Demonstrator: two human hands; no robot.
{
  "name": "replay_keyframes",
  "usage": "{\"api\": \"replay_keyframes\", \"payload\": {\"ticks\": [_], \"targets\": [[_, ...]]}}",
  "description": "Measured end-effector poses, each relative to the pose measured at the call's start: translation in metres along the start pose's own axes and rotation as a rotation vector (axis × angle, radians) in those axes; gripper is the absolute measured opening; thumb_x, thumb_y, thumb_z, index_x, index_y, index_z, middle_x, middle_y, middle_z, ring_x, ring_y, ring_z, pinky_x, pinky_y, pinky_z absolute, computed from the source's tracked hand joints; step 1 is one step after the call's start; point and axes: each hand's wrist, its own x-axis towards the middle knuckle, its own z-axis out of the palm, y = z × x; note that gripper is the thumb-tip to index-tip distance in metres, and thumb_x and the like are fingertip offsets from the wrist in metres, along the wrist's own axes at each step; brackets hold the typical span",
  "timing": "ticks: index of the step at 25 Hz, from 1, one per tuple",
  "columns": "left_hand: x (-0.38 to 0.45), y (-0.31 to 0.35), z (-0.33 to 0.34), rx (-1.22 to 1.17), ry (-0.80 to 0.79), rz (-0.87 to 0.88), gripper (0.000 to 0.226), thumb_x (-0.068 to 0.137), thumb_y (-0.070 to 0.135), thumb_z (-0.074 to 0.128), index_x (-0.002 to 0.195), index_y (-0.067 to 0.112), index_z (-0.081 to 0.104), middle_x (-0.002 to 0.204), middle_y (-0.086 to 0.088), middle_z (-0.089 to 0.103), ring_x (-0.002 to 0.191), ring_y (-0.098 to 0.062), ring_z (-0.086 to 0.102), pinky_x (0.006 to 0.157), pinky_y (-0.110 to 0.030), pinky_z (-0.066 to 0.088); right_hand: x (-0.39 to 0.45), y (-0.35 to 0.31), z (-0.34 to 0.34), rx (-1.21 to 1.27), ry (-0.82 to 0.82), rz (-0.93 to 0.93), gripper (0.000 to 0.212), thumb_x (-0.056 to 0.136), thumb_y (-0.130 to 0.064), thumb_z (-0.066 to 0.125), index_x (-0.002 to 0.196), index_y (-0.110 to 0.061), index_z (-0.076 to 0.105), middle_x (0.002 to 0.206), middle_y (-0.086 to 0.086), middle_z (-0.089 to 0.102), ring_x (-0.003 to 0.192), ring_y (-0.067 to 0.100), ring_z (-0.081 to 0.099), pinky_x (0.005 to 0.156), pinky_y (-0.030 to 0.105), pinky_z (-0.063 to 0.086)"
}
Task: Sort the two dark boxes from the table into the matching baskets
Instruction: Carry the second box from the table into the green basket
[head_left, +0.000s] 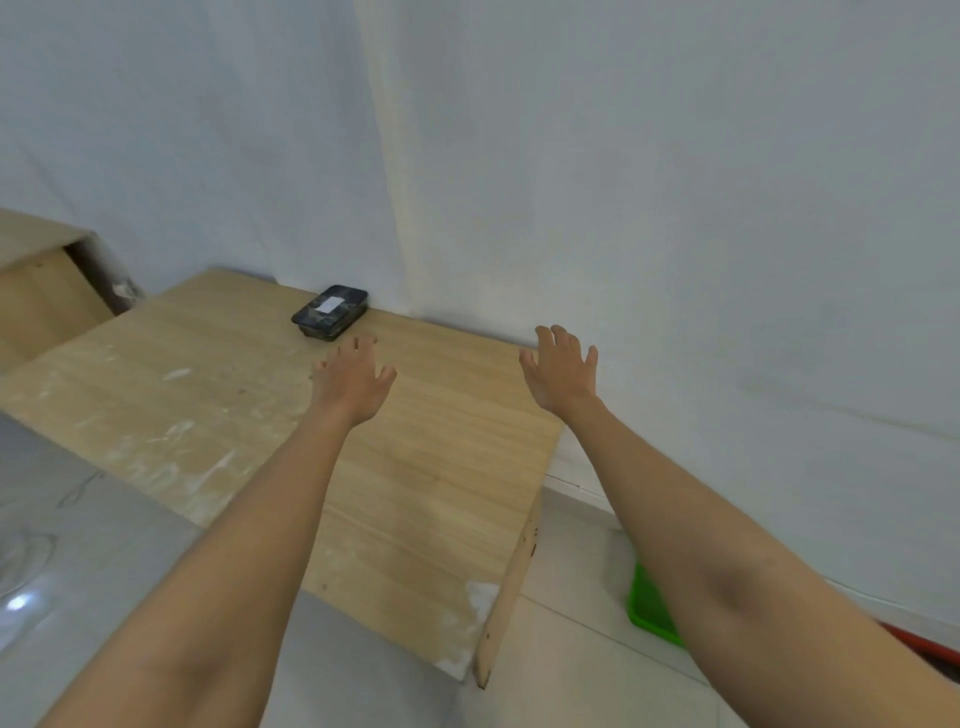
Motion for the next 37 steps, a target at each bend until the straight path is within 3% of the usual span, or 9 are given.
{"api": "replay_keyframes", "payload": {"ticks": [5,21,28,34,37], "targets": [[0.063,-0.073,0.004,-0.039,-0.028,0.007,0.050,0.093,0.033,0.044,0.136,0.008,0.038,0.139,-0.015,0.043,0.124,-0.033,0.045,0.100,-0.049,0.036,0.043,-0.073,0.039,-0.027,0.025,-0.014,0.043,0.097,-0.035,0.032,0.133,-0.011,0.040,0.139,0.010,0.043,0.131,0.028,0.038,0.110,0.055,0.021],[0.257,-0.340,0.013,-0.049,-0.183,0.204,0.049,0.093,0.033,0.044,0.134,0.007,0.039,0.139,-0.017,0.044,0.124,-0.036,0.044,0.100,-0.049,0.036,0.136,-0.314,0.178,0.000,-0.041,0.260,0.045,0.098,-0.036,0.031,0.136,-0.012,0.037,0.145,0.011,0.040,0.134,0.031,0.035,0.112,0.055,0.019],[0.349,-0.370,0.070,-0.067,-0.273,0.301,0.049,0.093,0.033,0.044,0.135,0.008,0.038,0.139,-0.015,0.043,0.124,-0.034,0.044,0.102,-0.048,0.035,0.220,-0.346,0.239,-0.043,-0.104,0.341,0.046,0.098,-0.037,0.029,0.137,-0.013,0.036,0.142,0.013,0.044,0.133,0.031,0.037,0.112,0.056,0.018],[0.453,-0.377,0.111,-0.083,-0.370,0.375,0.047,0.093,0.031,0.045,0.134,0.007,0.040,0.138,-0.016,0.045,0.124,-0.034,0.044,0.100,-0.047,0.038,0.299,-0.370,0.308,0.118,-0.204,0.426,0.050,0.098,-0.041,0.031,0.139,-0.012,0.032,0.140,0.013,0.046,0.131,0.032,0.040,0.114,0.057,0.014],[0.499,-0.361,0.142,-0.113,-0.407,0.458,0.049,0.094,0.032,0.045,0.135,0.006,0.040,0.140,-0.016,0.044,0.128,-0.033,0.042,0.102,-0.047,0.041,0.332,-0.375,0.340,0.253,-0.163,0.527,0.060,0.095,-0.051,0.032,0.140,-0.012,0.029,0.137,0.012,0.051,0.127,0.032,0.045,0.112,0.057,0.016]]}}
